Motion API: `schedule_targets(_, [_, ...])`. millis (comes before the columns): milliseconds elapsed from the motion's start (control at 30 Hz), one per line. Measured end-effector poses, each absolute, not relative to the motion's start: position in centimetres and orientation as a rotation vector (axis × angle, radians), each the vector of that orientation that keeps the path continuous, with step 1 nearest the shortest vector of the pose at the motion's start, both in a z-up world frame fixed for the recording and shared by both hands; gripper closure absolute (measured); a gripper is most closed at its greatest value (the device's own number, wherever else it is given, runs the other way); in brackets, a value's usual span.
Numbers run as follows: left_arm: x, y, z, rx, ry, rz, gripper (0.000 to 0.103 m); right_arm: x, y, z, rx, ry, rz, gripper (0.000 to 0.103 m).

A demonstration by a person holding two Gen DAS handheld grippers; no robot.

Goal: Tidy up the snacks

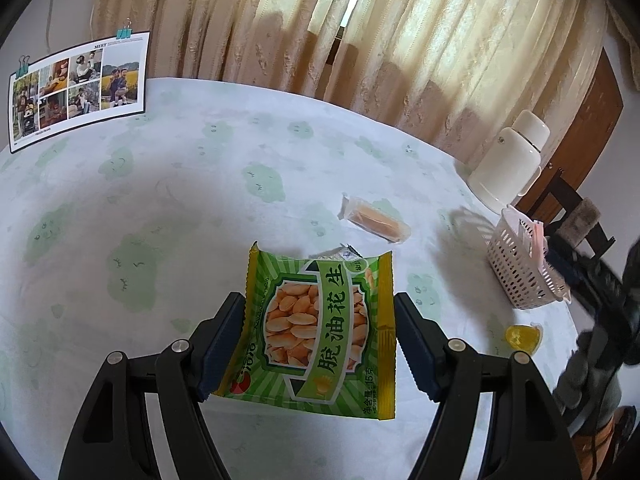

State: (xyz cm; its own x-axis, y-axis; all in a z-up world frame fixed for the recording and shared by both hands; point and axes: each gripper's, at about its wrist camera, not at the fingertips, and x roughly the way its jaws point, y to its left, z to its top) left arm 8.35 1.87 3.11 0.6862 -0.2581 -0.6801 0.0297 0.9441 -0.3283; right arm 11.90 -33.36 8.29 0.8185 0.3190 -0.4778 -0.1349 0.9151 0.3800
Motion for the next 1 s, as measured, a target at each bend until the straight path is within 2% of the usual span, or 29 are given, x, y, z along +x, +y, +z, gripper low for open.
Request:
schedule_targets(167, [8.0, 1.7, 3.5, -0.310, 0.786, -0.181, 0.033, 7.8, -35.8, 7.6, 0.304, 0.571, 0.172, 0.051])
schedule_targets(300, [7.8, 1.6, 3.7, -0.309, 0.780, -0.186, 0.032, 5.4, -37.6, 6.5, 0.283, 0.603, 0.113, 0.039])
schedule_targets(567, [7.8, 1.9, 3.4, -0.323, 0.788, -0.174, 0.032, 6.3, -37.5, 2.9, 0.387, 0.746, 0.228, 0.038])
schedule_targets(767, [7.5, 1.8, 3.6, -0.318, 0.773, -0.187, 0.032, 8.1, -36.9, 1.2, 0.375, 0.856, 0.231, 0.037])
schedule_targets(1000, [7.4, 1.9, 3.7, -0.318, 0.771, -0.190, 0.032, 8.5, -35.3, 1.0, 0.272, 0.875, 0.232, 0.037])
